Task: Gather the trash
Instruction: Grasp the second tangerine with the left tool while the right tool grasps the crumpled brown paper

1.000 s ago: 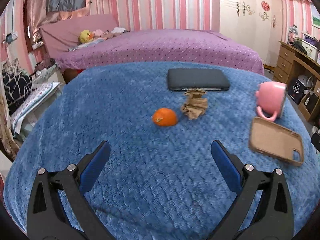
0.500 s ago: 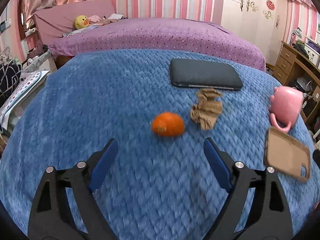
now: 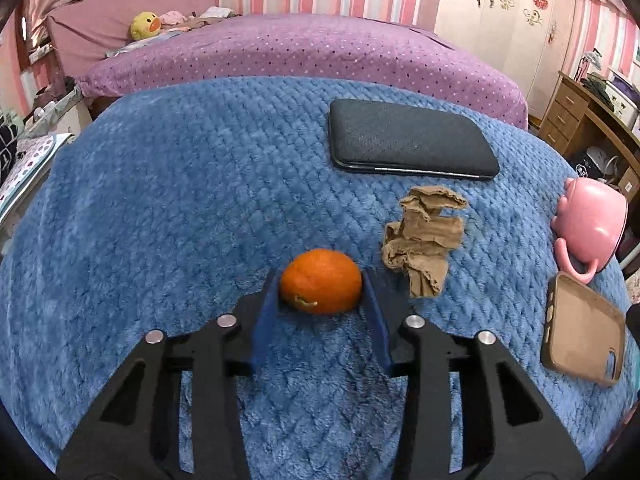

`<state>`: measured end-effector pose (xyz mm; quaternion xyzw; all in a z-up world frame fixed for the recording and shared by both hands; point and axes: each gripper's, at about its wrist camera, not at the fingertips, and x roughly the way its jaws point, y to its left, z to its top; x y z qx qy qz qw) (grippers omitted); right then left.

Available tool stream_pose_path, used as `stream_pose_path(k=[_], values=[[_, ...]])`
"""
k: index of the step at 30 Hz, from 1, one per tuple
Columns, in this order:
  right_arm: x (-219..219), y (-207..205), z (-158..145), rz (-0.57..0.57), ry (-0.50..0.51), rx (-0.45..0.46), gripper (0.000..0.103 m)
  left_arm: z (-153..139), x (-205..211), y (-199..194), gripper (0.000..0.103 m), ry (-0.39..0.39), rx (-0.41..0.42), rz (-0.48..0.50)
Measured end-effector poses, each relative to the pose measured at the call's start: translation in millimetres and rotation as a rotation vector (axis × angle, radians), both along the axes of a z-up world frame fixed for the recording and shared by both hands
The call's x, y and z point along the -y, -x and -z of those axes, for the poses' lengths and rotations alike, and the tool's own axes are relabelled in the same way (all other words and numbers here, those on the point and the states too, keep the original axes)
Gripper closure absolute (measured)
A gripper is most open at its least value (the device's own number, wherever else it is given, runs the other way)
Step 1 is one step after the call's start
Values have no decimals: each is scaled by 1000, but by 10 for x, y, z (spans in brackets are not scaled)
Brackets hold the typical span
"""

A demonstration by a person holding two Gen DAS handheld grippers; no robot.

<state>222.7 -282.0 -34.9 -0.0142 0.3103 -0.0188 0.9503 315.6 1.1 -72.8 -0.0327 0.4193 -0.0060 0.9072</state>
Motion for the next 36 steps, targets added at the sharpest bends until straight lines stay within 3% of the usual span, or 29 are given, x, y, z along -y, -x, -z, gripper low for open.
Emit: stream_pose_path(k=[3, 6, 9, 14, 22, 25, 27, 29, 36], values=[[-212, -4, -2, -37, 7, 0, 5, -56, -107, 76, 75, 21, 9, -5], [-466, -35, -34, -90, 7, 2, 5, -140, -331, 267, 75, -13, 41, -44], [-818, -161, -80, -154, 3, 8, 5, -145, -635, 456, 75, 13, 35, -105], [-1316, -421, -51, -229, 16, -5, 5, -245, -934, 552, 75, -26, 59, -174], [-1733, -930, 210, -253, 30, -112, 6, -358, -1205, 590, 75, -17, 83, -232], [-1827, -1061, 287, -270, 43, -155, 21, -344, -1310, 585, 75, -10, 77, -254], [-1872, -1105, 330, -281, 34, -177, 41, -333, -1321, 588, 75, -10, 74, -259], [-1892, -1112, 343, -309, 19, -185, 50, -335, -1320, 585, 75, -10, 73, -257], [-1891, -904, 176, -329, 42, -98, 53, -453, -1211, 644, 75, -8, 96, -244]])
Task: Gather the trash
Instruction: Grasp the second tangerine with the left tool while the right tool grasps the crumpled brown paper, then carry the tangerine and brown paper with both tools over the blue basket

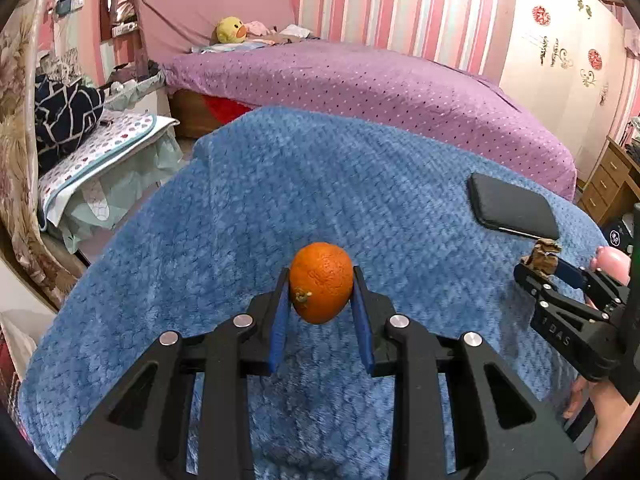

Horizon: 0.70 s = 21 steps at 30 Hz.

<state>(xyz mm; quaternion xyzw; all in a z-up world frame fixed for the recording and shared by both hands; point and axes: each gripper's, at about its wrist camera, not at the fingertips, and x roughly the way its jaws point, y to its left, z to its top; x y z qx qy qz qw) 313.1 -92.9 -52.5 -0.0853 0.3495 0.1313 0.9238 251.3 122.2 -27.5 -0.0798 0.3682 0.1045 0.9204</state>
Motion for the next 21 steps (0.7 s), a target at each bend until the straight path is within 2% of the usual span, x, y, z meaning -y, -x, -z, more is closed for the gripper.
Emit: stream_pose_path(k=[9, 21], values=[[592, 470, -483, 60, 3, 90, 53, -233, 445, 152, 75, -45, 46, 71], [1830, 1312, -887, 240, 45, 165, 53, -363, 1344, 405, 75, -66, 55, 212]])
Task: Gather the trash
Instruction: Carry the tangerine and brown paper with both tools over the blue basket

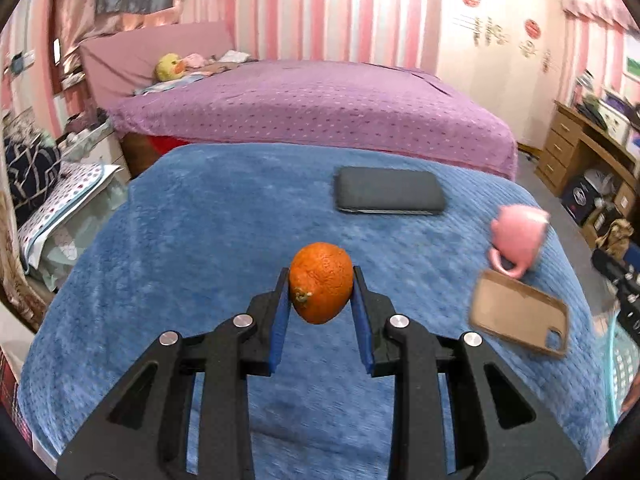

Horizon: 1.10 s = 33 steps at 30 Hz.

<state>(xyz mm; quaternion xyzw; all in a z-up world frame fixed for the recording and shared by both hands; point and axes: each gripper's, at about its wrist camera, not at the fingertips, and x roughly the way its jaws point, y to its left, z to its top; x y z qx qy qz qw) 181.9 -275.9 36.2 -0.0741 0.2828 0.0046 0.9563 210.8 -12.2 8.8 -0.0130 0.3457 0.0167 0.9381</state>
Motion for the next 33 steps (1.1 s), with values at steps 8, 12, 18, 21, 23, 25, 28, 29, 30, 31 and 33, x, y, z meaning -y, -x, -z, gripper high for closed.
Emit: stream_pose_path(k=[8, 12, 18, 21, 23, 25, 28, 29, 30, 31, 33], values=[[701, 564, 6, 127, 6, 0, 53, 15, 695, 256, 75, -33, 12, 133], [956, 714, 114, 183, 11, -15, 53, 24, 881, 339, 75, -40, 20, 164], [1286, 750, 332, 236, -41, -33, 53, 56, 1003, 376, 75, -48, 18, 175], [1329, 724, 411, 233, -39, -46, 53, 66, 1035, 379, 75, -67, 31, 167], [1364, 723, 445, 236, -41, -54, 53, 76, 1065, 391, 75, -75, 39, 166], [1417, 742, 466, 240, -45, -57, 53, 93, 1101, 399, 75, -84, 42, 164], [1496, 799, 455, 248, -52, -48, 53, 124, 1168, 413, 75, -94, 41, 167], [1517, 815, 452, 251, -55, -45, 53, 129, 1196, 421, 75, -93, 39, 170], [1559, 833, 450, 255, -63, -41, 53, 130, 1234, 425, 75, -90, 38, 173], [1605, 845, 450, 259, -73, -40, 53, 130, 1251, 430, 75, -90, 38, 172], [1695, 853, 471, 262, -87, -41, 53, 118, 1347, 453, 75, -97, 43, 176]])
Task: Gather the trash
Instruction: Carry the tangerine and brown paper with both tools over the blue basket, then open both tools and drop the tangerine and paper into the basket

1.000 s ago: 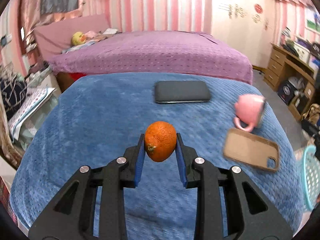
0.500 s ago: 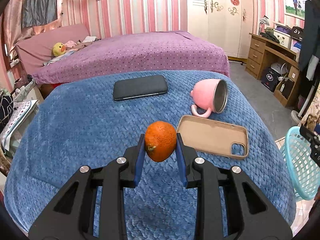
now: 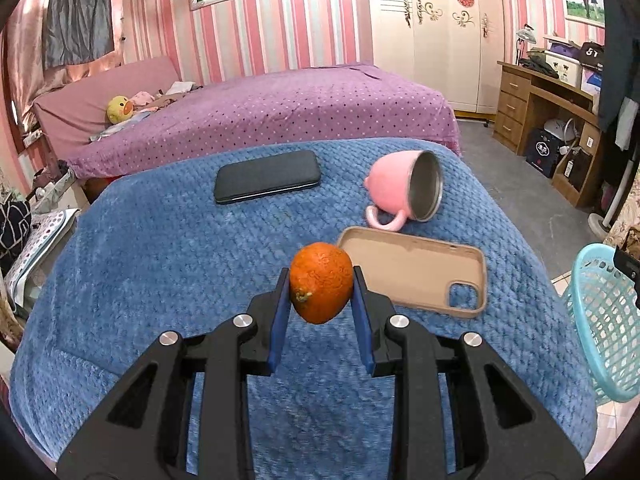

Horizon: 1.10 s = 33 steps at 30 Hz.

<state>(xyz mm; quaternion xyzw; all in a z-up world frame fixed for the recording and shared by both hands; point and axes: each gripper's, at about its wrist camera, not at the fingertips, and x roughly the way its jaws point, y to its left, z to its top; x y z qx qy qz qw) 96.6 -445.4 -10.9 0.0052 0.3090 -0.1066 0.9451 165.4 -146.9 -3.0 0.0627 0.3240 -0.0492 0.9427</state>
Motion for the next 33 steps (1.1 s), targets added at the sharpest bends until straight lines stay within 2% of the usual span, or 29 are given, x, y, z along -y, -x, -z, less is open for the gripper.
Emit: stream_pose_path(k=[4, 7, 10, 14, 21, 26, 29, 31, 32, 33], values=[[182, 30, 71, 22, 4, -11, 53, -32, 292, 88, 75, -9, 23, 37], [328, 123, 70, 52, 17, -2, 53, -25, 524, 156, 75, 13, 23, 74], [524, 219, 78, 91, 28, 4, 53, 36, 833, 236, 75, 50, 5, 122], [820, 361, 105, 152, 14, 14, 52, 128, 1335, 406, 75, 36, 10, 216], [1172, 518, 178, 210, -2, 12, 52, 267, 1888, 571, 75, 78, -28, 314], [1324, 630, 195, 229, -20, 19, 52, 353, 2248, 684, 74, 62, -23, 374], [1347, 657, 201, 227, -16, 19, 52, 368, 2411, 723, 70, 52, -19, 406], [1360, 669, 227, 227, -16, 15, 52, 353, 2479, 753, 59, 45, -7, 415], [1366, 674, 236, 226, -21, 15, 52, 337, 2487, 767, 43, 41, 3, 409], [1363, 682, 239, 224, -25, 17, 52, 316, 2475, 774, 31, 39, 17, 392]])
